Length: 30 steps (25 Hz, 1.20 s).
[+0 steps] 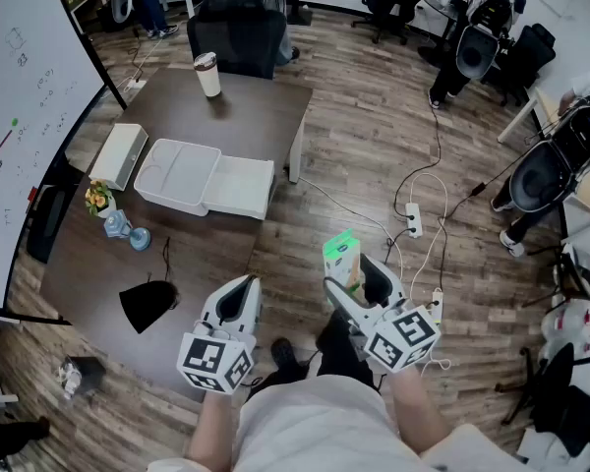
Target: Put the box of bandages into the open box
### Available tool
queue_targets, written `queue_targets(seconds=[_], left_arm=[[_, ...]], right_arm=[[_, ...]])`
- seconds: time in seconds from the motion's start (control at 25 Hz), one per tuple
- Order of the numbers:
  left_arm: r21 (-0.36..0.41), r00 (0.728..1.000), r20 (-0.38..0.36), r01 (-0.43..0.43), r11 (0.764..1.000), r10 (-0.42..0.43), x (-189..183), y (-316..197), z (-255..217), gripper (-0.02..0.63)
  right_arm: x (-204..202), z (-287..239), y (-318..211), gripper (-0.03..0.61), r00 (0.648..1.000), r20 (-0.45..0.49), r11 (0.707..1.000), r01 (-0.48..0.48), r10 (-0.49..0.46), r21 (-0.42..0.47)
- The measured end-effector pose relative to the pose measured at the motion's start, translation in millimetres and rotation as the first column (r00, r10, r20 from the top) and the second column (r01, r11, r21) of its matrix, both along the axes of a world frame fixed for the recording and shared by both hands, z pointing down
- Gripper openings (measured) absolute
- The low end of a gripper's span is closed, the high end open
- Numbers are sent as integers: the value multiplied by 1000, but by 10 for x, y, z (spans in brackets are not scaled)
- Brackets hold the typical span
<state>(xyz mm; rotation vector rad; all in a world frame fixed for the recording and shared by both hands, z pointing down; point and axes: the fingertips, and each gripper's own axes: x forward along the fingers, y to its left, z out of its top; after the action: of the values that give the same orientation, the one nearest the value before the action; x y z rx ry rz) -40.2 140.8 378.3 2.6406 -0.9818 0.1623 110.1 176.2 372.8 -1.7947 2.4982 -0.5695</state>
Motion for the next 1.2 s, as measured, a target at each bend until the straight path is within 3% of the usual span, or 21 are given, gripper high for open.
queue_targets(seconds=[0.32, 0.52, 1.2], left_arm=[[-3, 1000, -10, 7, 1000, -7, -59, 103, -38, 3], [5, 1000, -1, -9, 1000, 9, -113, 168, -60, 3], [-10, 999, 4, -47, 999, 47, -244, 242, -7, 3]], right_arm=[[-78, -26, 102, 334, 1000, -3, 1000, 5, -5, 2], [-135, -109, 163, 339, 998, 64, 1000, 1, -2, 14], [-393, 3, 292, 339, 1000, 4, 1000, 10, -10, -17]])
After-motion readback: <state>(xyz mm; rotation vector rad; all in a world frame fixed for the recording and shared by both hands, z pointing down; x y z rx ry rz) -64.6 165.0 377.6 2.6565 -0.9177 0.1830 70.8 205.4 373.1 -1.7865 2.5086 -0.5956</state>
